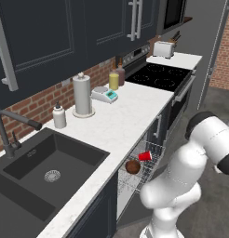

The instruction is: Pick up the cup and bowl from the counter, place them in the dishwasher, and close the dishwasher door.

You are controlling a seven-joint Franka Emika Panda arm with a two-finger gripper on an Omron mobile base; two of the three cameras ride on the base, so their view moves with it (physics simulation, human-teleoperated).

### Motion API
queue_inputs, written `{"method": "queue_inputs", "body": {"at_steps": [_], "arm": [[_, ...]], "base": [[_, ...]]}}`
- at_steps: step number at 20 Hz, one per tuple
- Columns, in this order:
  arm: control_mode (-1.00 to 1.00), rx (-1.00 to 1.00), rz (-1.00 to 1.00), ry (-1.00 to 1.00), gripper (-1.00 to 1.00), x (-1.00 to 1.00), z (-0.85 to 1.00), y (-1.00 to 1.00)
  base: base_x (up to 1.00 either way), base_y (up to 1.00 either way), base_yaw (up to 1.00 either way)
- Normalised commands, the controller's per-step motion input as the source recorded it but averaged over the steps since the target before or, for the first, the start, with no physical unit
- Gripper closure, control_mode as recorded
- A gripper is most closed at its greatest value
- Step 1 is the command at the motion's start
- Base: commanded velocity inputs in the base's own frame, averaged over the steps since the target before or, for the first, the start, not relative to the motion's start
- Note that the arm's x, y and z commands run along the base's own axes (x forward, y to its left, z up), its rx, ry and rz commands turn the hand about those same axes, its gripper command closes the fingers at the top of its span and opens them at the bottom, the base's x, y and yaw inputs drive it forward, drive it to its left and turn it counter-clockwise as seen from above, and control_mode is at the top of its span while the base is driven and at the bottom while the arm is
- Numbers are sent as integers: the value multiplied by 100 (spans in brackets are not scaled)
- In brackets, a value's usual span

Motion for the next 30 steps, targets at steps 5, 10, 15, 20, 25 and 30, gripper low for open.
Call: {"method": "queue_inputs", "body": {"at_steps": [5,10,15,20,25,30], "arm": [[-100,5,37,-28,-100,0,-41,-61],[-100,1,62,-52,-100,-1,-49,-31],[-100,2,69,-52,-100,0,-49,-48],[-100,8,66,-47,-100,0,-28,-93],[-100,8,54,-31,-100,0,-15,-95],[-100,10,39,-25,-100,0,-42,-25]], "base": [[0,0,0],[0,0,0],[0,0,0],[0,0,0],[0,0,0],[0,0,0]]}}
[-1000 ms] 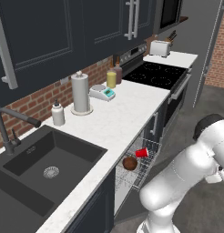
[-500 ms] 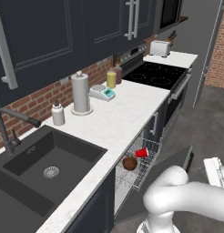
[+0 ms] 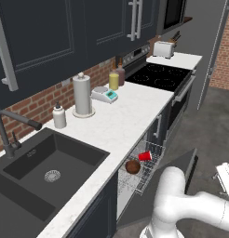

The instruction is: Pick up the cup and bowl from the counter, place them in the dishwasher, and close the dishwasher door.

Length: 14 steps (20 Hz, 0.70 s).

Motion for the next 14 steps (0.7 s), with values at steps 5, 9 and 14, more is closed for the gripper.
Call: {"method": "queue_inputs", "body": {"at_steps": [5,9,14], "arm": [[-100,18,20,-35,-100,0,-67,0],[-100,24,10,-40,-100,0,-54,0],[-100,29,6,-44,-100,0,-27,0]], "base": [[0,0,0],[0,0,0],[0,0,0]]}}
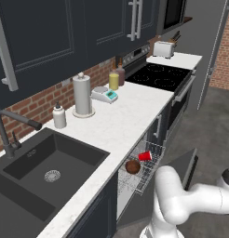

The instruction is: Pick up the cup and bowl from the counter, place them in the dishwasher, and close the dishwasher door.

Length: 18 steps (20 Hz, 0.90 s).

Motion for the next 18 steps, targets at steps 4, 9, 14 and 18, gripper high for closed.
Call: {"method": "queue_inputs", "body": {"at_steps": [4,9,14,18], "arm": [[-100,29,9,-51,-100,0,-21,0],[-100,20,1,-47,-100,0,-7,5],[-100,1,-8,-37,-100,3,-21,33],[-100,0,-24,-23,-100,16,-48,20]], "base": [[0,0,0],[0,0,0],[0,0,0],[0,0,0]]}}
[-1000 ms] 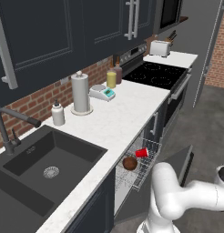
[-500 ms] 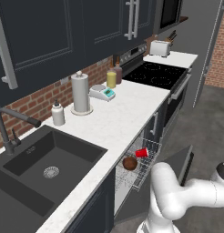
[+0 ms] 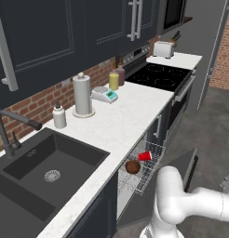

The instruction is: Pick up the cup and bowl from the counter, place them in the dishwasher, and close the dishwasher door.

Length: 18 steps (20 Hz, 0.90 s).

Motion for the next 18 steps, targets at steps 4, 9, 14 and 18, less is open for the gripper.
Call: {"method": "queue_inputs", "body": {"at_steps": [4,9,14,18], "arm": [[-100,0,-31,-14,-100,13,-64,3],[-100,1,-36,-6,-100,13,-60,0],[-100,7,-32,0,-100,18,-61,0],[-100,14,-20,0,-100,32,-67,0]], "base": [[0,0,0],[0,0,0],[0,0,0],[0,0,0]]}}
